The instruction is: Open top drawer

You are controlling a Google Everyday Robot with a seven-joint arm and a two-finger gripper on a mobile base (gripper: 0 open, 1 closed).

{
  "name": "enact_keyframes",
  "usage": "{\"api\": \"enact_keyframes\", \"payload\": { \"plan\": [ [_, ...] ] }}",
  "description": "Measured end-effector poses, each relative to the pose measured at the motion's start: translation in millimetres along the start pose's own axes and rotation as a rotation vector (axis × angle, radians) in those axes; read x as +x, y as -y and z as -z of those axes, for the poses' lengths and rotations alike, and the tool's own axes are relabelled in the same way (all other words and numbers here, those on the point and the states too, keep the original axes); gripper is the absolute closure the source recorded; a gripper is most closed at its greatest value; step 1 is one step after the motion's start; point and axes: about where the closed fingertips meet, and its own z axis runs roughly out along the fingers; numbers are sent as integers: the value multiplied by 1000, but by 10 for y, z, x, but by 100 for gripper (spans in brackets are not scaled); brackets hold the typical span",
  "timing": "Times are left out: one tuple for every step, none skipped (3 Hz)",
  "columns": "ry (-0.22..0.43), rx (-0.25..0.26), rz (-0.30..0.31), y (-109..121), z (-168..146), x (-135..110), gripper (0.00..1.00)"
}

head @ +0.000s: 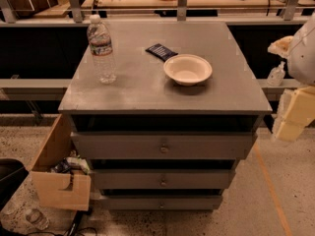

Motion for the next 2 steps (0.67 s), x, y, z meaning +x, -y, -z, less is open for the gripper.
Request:
{"api": "enact_keyframes", "payload": {
  "plan": [
    [5,31,37,-150,-196,76,0],
    [-10,65,47,-334,-507,49,0]
  ]
}}
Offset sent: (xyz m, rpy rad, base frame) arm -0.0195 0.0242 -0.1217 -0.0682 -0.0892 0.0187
